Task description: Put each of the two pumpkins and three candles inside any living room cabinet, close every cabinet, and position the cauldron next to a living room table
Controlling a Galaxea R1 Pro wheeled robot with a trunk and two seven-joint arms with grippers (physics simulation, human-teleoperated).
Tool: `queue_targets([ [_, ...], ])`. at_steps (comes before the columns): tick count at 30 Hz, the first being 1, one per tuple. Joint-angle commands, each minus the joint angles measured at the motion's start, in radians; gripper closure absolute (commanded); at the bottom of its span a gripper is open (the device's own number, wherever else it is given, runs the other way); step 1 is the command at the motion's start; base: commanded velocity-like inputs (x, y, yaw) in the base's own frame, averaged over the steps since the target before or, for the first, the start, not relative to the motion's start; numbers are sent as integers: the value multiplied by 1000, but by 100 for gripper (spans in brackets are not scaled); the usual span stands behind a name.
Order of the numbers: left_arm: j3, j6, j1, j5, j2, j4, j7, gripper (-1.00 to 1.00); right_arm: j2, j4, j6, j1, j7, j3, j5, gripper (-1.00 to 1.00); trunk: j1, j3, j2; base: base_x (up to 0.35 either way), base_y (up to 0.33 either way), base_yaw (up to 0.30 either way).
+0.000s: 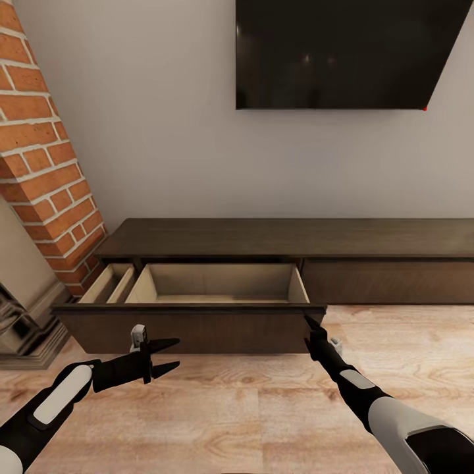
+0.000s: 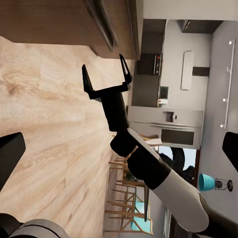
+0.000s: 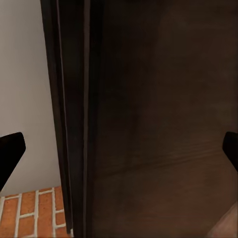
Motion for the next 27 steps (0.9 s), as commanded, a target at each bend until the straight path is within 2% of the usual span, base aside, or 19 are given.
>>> queue_targets([
  [1, -2, 2, -1, 1, 1, 1, -4, -100, -1, 1, 7, -1, 1, 6, -10, -100, 0, -1, 0, 0, 0, 0],
  [5, 3, 2, -1, 2, 1, 1, -4, -100, -2, 1, 17, -1, -2, 6, -9, -100, -2, 11, 0, 0, 0, 0],
  [12, 4, 1, -1, 3, 0, 4, -3, -100, -6, 2, 91, -2, 0, 5, -10, -100, -5, 38, 2, 0, 0, 0],
  [18, 7, 1, -1, 0, -6, 70, -2, -100, -4, 14, 181, 1, -11, 4, -12, -100, -7, 61, 3, 0, 0, 0],
  [24, 8, 2, -1, -1, -7, 91, -2, -100, -5, 18, 233, 66, -17, 4, -12, -100, -10, 84, 5, 0, 0, 0],
  [27, 7, 0, -1, -1, -9, 92, -1, -100, -8, 19, 307, 98, -20, 5, -7, -100, -11, 96, 5, 0, 0, 0],
])
